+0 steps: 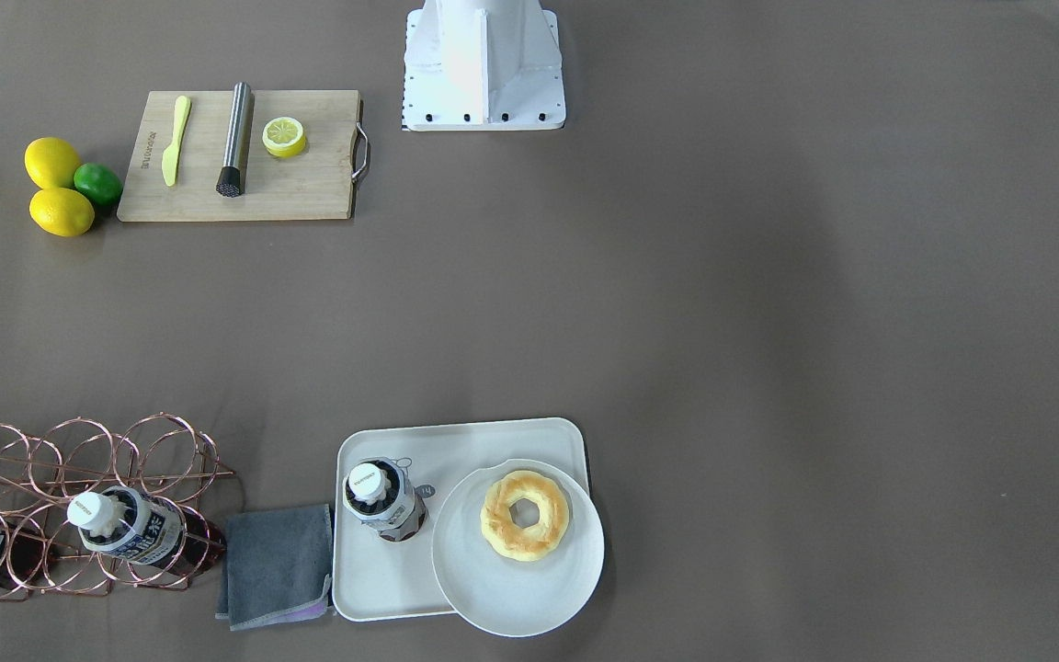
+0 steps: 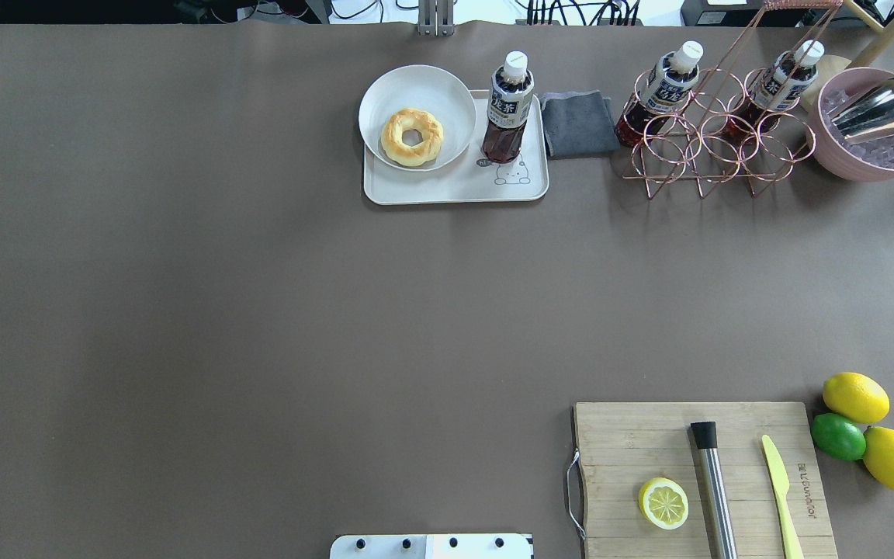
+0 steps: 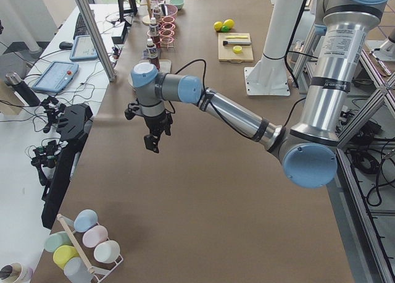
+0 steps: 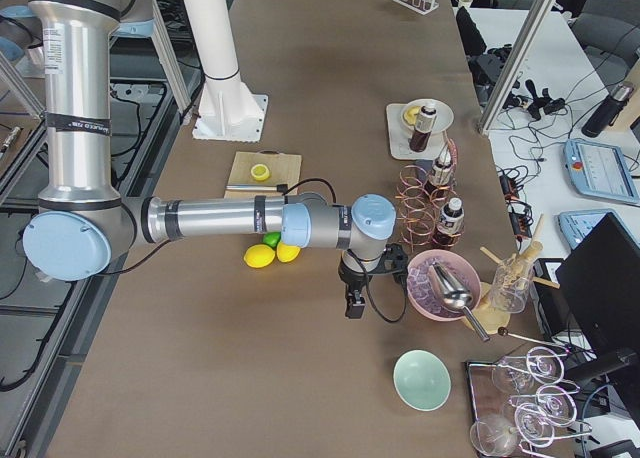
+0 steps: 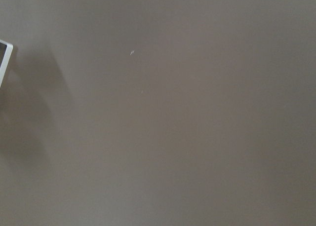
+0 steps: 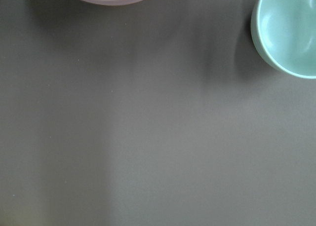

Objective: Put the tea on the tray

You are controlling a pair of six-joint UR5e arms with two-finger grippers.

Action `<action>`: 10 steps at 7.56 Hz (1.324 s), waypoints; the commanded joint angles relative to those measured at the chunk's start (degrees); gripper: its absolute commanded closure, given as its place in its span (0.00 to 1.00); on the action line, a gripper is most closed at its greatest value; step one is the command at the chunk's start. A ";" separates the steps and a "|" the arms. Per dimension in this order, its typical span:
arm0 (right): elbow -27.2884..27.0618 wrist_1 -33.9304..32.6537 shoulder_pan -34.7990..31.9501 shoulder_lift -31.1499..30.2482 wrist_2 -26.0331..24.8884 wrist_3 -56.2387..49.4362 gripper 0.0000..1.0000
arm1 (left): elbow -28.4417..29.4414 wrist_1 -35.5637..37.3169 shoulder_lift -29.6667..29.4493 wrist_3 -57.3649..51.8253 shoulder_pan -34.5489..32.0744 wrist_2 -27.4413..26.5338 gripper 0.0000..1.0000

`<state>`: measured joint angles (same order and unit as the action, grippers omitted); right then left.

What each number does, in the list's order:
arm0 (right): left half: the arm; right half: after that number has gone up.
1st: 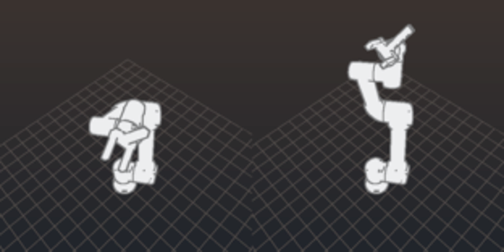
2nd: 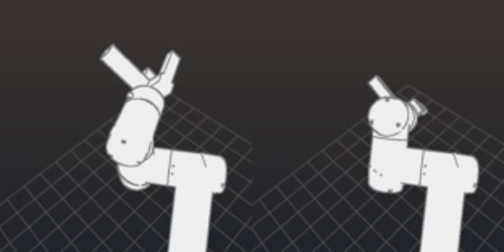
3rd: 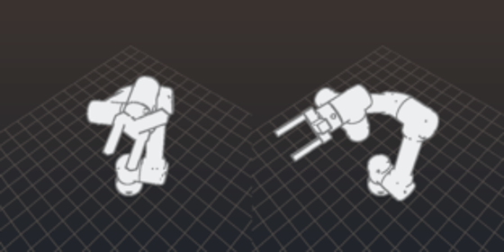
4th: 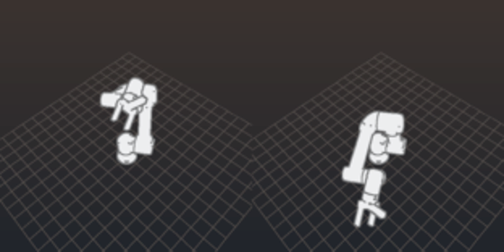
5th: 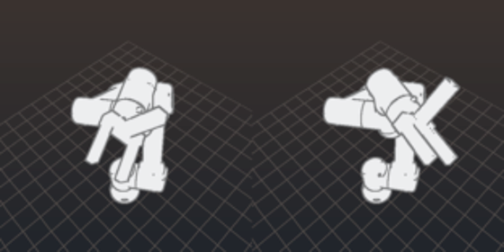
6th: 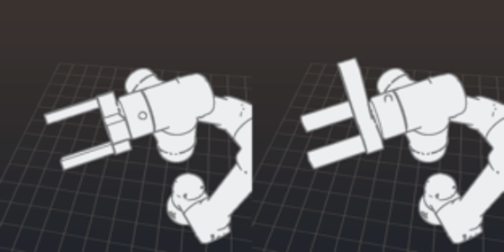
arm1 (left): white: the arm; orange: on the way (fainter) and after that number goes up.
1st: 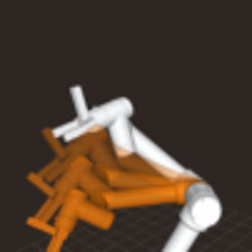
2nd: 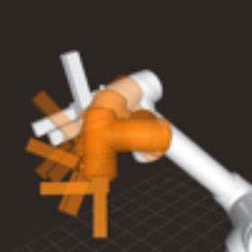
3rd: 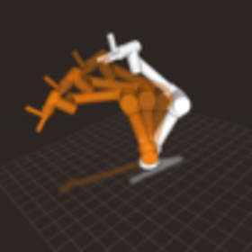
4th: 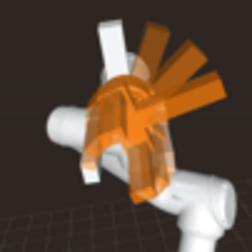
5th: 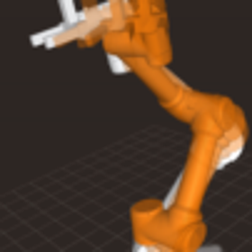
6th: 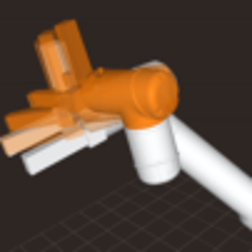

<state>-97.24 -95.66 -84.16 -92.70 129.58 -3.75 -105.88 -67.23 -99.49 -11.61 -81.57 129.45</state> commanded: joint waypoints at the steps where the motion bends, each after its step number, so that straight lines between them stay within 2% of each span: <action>1: 0.21 -0.23 -0.04 -0.20 2.69 0.23 0.00 | 2.86 -2.80 7.97 -3.67 -5.06 0.89 0.01; 2: 0.38 -0.23 -0.04 0.23 2.61 0.15 0.00 | 3.39 -7.96 12.78 -6.38 -5.87 0.89 0.01; 4: 0.21 -0.14 -0.04 0.15 2.61 0.15 0.00 | 7.24 -17.02 18.17 -6.41 -6.85 0.80 0.01; 5: 0.21 -0.14 -0.04 0.15 2.61 0.15 0.00 | 12.14 -22.89 18.54 -6.41 -6.85 0.89 0.01; 6: 0.21 -0.14 -0.04 0.24 2.61 0.15 0.00 | 13.40 -25.56 18.37 -6.06 -6.85 0.80 0.01; 10: -0.06 -0.14 -0.04 0.07 2.61 0.15 0.00 | 13.59 -25.24 18.37 -6.32 -6.76 0.18 0.01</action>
<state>-97.21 -95.80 -84.20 -92.47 132.23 -3.60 -92.49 -92.47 -81.19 -17.75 -88.34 129.82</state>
